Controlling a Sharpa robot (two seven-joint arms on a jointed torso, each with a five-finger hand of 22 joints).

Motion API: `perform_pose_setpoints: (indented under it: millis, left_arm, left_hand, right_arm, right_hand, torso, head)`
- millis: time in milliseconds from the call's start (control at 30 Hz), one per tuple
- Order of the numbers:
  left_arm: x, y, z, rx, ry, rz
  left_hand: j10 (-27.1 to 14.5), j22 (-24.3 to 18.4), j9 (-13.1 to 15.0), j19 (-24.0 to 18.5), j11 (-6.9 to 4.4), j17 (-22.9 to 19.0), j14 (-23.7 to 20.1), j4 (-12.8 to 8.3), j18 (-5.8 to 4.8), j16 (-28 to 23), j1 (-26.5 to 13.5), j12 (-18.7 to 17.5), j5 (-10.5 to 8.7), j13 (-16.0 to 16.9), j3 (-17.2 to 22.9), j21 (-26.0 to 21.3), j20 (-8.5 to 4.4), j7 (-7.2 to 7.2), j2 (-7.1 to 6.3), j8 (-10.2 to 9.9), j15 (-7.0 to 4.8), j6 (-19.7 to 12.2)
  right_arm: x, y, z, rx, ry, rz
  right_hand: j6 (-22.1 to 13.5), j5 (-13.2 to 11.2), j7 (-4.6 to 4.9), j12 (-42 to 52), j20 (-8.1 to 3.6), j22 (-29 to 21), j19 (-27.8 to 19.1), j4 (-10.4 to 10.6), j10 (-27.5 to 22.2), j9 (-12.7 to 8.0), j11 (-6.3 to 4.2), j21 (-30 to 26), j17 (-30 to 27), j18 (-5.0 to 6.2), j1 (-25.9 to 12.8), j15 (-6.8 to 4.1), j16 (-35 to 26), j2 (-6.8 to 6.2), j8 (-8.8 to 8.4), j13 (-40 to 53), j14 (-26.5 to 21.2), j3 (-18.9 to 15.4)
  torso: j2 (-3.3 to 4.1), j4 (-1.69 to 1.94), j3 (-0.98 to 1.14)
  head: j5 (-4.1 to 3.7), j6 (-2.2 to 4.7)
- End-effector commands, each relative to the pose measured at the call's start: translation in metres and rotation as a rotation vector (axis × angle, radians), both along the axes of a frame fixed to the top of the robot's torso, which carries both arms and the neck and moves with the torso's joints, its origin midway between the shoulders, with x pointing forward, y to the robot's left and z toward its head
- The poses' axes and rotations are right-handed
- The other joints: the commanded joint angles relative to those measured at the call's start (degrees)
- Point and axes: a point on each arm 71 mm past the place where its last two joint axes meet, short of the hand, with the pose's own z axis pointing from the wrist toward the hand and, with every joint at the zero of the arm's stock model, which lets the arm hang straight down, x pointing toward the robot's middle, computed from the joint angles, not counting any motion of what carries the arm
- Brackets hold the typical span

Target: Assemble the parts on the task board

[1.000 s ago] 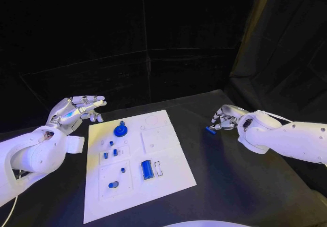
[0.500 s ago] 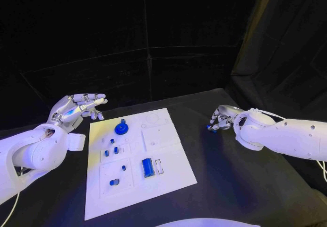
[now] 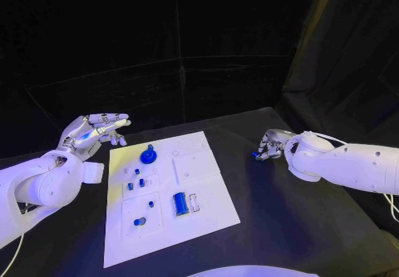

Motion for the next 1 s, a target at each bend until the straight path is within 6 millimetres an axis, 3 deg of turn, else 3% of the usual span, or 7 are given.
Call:
perform_pose_setpoints:
  millis: [33, 333, 633, 800, 1000]
  left_arm:
    - [0.000, 0.000, 0.002, -0.008, -0.008, -0.004]
    - [0.000, 0.000, 0.002, -0.009, -0.008, -0.004]
    - [0.000, 0.000, 0.002, -0.009, -0.008, -0.004]
    - [0.000, 0.000, 0.002, -0.009, -0.008, -0.005]
    - [0.000, 0.000, 0.001, -0.009, -0.007, -0.005]
  left_hand:
    - [-0.52, -0.08, 0.05, -0.15, -0.04, -0.07, -0.38, 0.04, 0.80, 0.38, 0.37, 0.07, 0.29, 0.01, -0.24, -0.05, 0.19, -0.11, 0.25, 0.19, 0.11, -0.21]
    - [-0.52, -0.08, 0.05, -0.15, -0.04, -0.07, -0.38, 0.04, 0.80, 0.38, 0.37, 0.07, 0.29, 0.01, -0.24, -0.05, 0.19, -0.11, 0.25, 0.19, 0.11, -0.21]
    - [-0.52, -0.08, 0.05, -0.15, -0.04, -0.07, -0.38, 0.04, 0.80, 0.38, 0.37, 0.07, 0.29, 0.01, -0.24, -0.05, 0.19, -0.11, 0.25, 0.19, 0.11, -0.21]
    - [-0.54, -0.14, 0.05, -0.10, -0.08, -0.13, -0.41, -0.01, 0.81, 0.47, 0.46, 0.23, 0.30, 0.02, -0.43, -0.11, 0.17, -0.16, 0.32, 0.27, 0.08, -0.18]
    - [-0.54, -0.14, 0.05, -0.10, -0.08, -0.13, -0.41, -0.01, 0.81, 0.47, 0.46, 0.23, 0.30, 0.02, -0.43, -0.11, 0.17, -0.16, 0.32, 0.27, 0.08, -0.18]
  right_arm:
    - [0.001, 0.000, -0.002, -0.032, 0.037, 0.002]
    - [0.005, 0.005, -0.007, -0.042, 0.060, 0.011]
    - [0.008, 0.009, -0.011, -0.060, 0.097, 0.024]
    - [0.009, 0.013, -0.014, -0.086, 0.103, 0.036]
    - [0.010, 0.017, -0.018, -0.145, 0.130, 0.050]
  right_hand:
    - [0.47, 0.30, -0.04, 0.26, 0.19, 3.74, 0.74, 0.37, 0.29, 0.08, -0.27, 0.10, 1.04, 0.01, 0.03, 0.11, 0.07, 0.65, -0.11, 0.08, 3.36, -0.02]
    - [1.11, 0.34, -0.16, 0.40, 0.10, 3.87, 0.81, 0.73, 0.39, 0.12, -0.38, 0.17, 1.19, -0.02, 0.25, 0.02, 0.14, 1.44, -0.18, 0.19, 3.39, 0.19]
    - [3.26, -1.04, -0.71, 0.73, -0.18, 4.25, 0.99, 0.75, 0.69, 0.26, -0.85, 0.40, 1.46, -0.10, 1.69, -0.32, 0.27, 3.09, -0.05, 0.47, 3.44, 1.01]
    - [3.93, -5.42, -0.89, 0.63, -0.47, 4.40, 1.06, 0.53, 0.77, 0.04, -1.04, 0.47, 1.72, -0.14, 3.25, -0.55, 0.39, 4.23, -0.67, 0.44, 3.48, 2.31]
    - [4.49, -7.34, -1.03, 0.46, -0.60, 4.61, 1.16, 0.02, 0.72, -0.09, -1.18, 0.59, 1.93, -0.18, 4.67, -0.68, 0.48, 4.53, -1.06, 0.37, 3.51, 3.63]
  torso:
    - [0.00, 0.01, -0.01]
    - [0.03, -0.01, 0.02]
    - [0.04, -0.04, -0.01]
    - [-0.02, 0.01, 0.00]
    - [-0.03, 0.00, -0.02]
  head:
    - [0.03, 0.01]
    - [0.13, -0.02]
    - [0.23, -0.21]
    - [0.33, -0.34]
    - [0.42, -0.46]
